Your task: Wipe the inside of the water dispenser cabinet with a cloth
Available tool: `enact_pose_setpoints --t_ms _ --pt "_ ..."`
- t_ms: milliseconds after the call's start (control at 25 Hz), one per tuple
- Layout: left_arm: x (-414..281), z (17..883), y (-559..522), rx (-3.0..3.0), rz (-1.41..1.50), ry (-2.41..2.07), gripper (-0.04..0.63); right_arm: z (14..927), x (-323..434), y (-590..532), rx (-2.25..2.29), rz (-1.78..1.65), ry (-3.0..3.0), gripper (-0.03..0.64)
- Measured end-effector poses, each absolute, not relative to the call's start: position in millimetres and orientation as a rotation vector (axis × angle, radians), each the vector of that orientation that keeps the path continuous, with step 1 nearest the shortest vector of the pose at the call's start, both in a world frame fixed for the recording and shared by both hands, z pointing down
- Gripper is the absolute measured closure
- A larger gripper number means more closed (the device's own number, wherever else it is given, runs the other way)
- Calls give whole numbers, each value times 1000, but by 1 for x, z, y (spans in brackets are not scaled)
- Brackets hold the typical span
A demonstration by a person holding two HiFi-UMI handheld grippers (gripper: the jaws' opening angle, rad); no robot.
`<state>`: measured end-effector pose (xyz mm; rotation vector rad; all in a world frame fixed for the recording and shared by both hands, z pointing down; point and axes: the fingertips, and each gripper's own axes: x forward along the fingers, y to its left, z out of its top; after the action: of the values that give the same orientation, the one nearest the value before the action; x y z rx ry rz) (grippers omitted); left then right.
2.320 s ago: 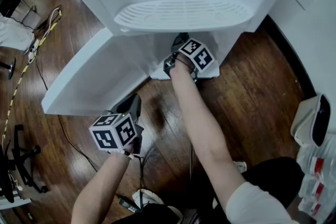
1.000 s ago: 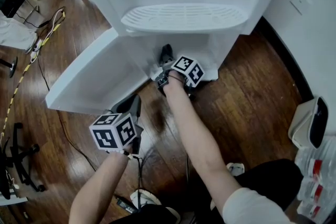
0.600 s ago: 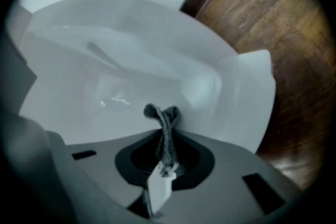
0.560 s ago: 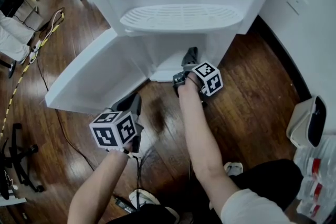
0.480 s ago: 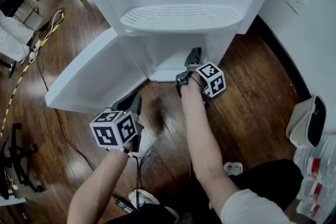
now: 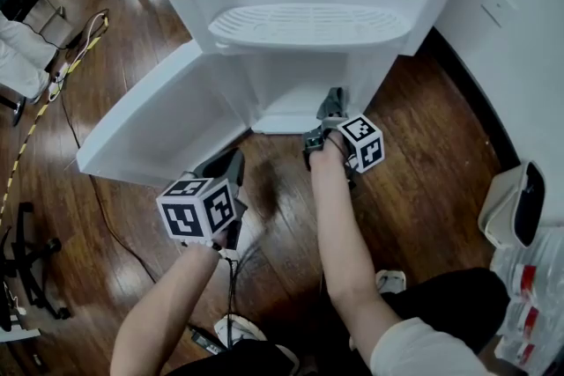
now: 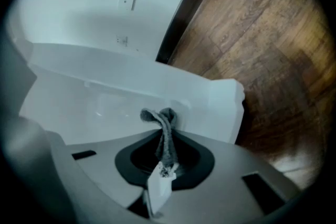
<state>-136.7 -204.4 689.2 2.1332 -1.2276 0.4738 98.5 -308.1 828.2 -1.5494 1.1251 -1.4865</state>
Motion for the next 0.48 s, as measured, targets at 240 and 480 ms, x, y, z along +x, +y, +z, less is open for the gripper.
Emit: enact_pose_setpoints --t_ms 240,480 --pt "-142 690 -200 2129 471 -1235 607 827 26 -314 -1459 -1577 1244 574" --pt "-158 690 -197 2109 469 -1269 607 827 -44 -312 -1388 -1662 1404 574"
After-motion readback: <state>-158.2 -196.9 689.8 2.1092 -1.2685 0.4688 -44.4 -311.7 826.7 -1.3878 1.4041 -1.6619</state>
